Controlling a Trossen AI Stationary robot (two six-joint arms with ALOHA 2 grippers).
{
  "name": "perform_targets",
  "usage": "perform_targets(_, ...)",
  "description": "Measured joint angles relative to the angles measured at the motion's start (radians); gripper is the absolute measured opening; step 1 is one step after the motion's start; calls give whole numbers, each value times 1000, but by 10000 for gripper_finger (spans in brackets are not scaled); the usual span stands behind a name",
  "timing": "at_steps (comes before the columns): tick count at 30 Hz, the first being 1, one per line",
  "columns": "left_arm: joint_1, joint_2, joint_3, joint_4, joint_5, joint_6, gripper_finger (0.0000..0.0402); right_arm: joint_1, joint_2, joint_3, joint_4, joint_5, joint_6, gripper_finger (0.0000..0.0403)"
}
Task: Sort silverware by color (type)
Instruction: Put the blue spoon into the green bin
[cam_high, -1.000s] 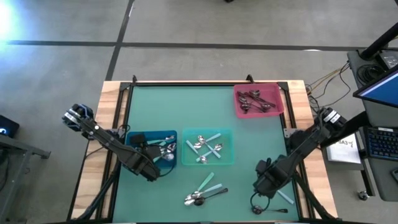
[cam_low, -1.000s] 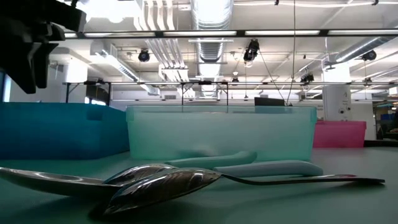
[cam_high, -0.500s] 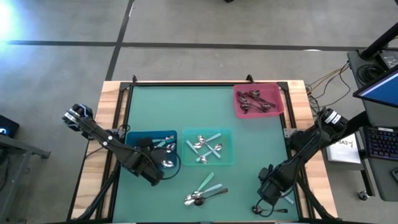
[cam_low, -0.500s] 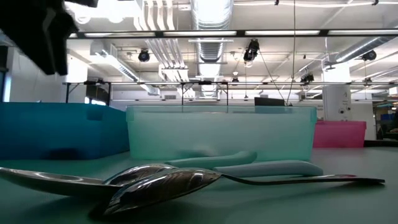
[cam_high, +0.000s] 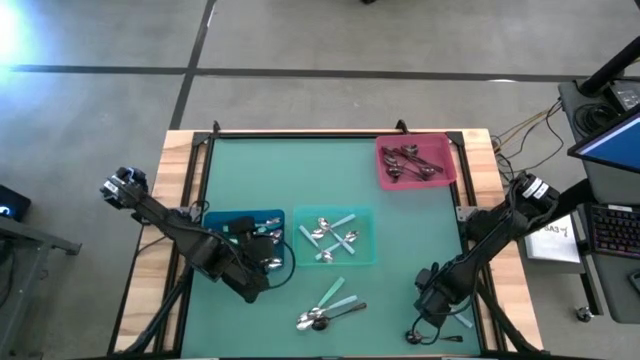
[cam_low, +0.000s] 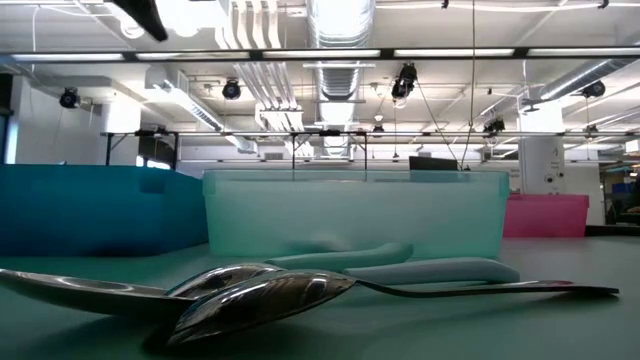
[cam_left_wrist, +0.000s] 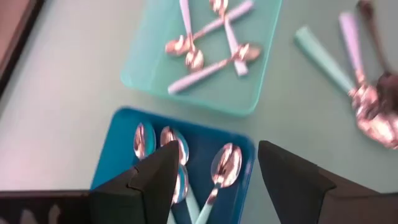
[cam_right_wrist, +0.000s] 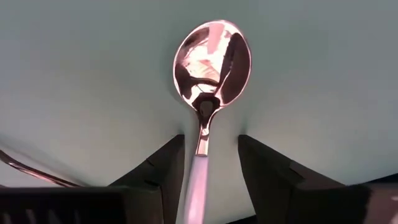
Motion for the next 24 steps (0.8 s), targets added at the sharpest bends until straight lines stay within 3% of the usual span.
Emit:
perform_targets(5,0,0,67,1,-61,30,206,0,-2,-7,1,27,0,129)
perform_targets(12,-1,0,105,49,-136,34,206,0,-3,-10,-1,52,-11,19)
perform_targets(19,-3,8,18,179,-75,35,206,-6,-7,2,-8,58,-56,11)
perform_targets(24,-3,10,-87,399,-2,89,206,-40,-30,55,-1,156,-125,10)
